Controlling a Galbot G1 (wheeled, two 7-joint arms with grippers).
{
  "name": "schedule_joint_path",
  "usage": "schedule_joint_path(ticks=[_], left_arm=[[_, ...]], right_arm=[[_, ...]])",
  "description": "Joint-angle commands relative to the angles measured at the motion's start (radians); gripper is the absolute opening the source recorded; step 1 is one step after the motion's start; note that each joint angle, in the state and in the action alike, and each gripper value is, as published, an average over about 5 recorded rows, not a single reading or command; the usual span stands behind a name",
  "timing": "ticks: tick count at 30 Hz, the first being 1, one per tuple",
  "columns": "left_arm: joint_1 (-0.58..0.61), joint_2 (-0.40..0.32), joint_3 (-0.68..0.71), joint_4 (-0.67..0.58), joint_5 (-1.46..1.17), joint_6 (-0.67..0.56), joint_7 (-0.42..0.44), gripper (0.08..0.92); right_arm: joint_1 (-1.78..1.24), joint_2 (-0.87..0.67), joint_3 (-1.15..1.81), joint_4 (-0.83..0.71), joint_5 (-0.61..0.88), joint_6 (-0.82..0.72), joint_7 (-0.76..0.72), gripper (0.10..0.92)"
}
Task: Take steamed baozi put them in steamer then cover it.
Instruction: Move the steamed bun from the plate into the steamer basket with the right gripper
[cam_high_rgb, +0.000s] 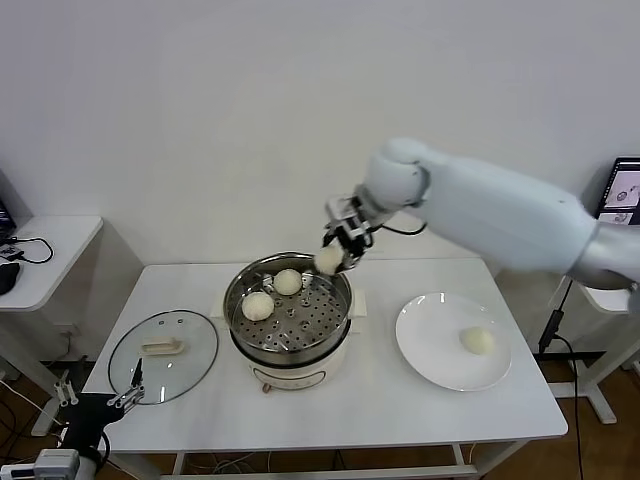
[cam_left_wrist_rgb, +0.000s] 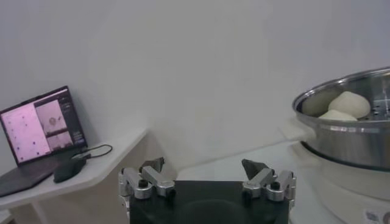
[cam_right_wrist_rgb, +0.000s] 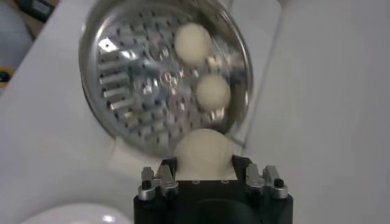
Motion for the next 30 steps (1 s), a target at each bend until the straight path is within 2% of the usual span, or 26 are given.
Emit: schedule_joint_path(ticks=[1, 9, 19, 30], left_arm=[[0.0, -0.005, -0.017, 0.003, -0.005, -0.001, 0.0, 0.823], [-0.007, -0.018, -0.017, 0.019, -0.006, -0.005, -0.001, 0.823], [-0.011, -0.024, -0.02, 0.018, -0.007, -0.006, -0.001, 0.823], [-0.012, -0.031, -0.019, 0.02, -0.007, -0.007, -0.002, 0.823]], right_arm=[[0.005, 0.183, -0.142, -0.004, -0.023, 0.145, 0.053, 0.585], [-0.012, 0.203, -0.202, 0.024, -0.146, 0.272, 0.076, 0.585], [-0.036, 0.223, -0.221, 0.042, -0.215, 0.399, 0.073, 0.585], [-0.048, 0.229, -0.222, 0.019, -0.259, 0.435, 0.062, 0.585]])
